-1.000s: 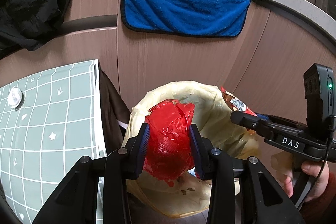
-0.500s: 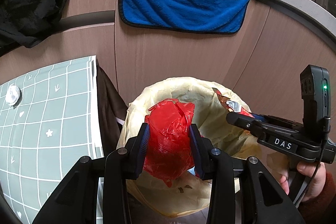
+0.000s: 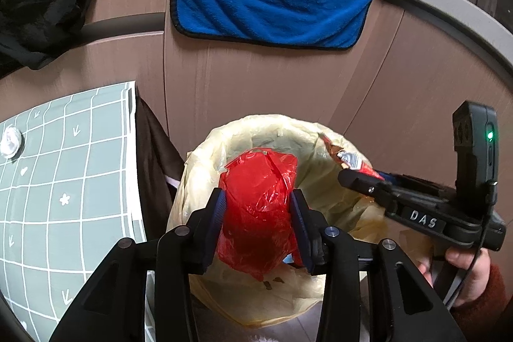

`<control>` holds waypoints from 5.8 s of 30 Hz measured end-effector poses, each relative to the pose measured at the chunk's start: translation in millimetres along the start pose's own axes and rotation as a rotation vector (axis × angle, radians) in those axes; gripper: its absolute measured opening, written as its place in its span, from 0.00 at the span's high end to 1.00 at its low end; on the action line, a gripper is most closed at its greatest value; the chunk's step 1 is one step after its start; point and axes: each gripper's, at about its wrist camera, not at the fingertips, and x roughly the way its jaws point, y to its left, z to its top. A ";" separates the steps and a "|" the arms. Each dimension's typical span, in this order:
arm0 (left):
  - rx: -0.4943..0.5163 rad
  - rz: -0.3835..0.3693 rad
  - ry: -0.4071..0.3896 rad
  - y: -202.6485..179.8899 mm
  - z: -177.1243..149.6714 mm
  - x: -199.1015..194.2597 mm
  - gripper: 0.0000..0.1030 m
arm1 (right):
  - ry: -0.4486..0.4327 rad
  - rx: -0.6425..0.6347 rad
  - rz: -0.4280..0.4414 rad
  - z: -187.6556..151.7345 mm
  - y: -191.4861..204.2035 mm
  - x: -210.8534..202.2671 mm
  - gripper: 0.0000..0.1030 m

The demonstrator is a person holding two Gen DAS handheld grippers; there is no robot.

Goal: Collect trash
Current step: 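Open both grippers to drop the red bag and wrapper into the bin, then move both grippers back over the table toward the red can, then grasp the red can with the left gripper while the right grasps the white tissue ball, then lift the red can and white tissue ball toward the trash bin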

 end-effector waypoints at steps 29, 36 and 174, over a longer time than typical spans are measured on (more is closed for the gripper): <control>-0.079 0.397 -0.185 82.1 -20.4 -149.9 0.52 | -0.109 -0.175 0.026 14.9 101.3 -48.2 0.48; -0.142 0.498 -0.244 135.1 -59.0 -218.8 0.52 | -0.099 -0.320 0.123 13.2 204.3 -34.0 0.48; -0.476 0.389 -0.088 263.6 -65.4 -164.1 0.70 | 0.123 -0.334 0.229 -54.3 262.2 63.9 0.83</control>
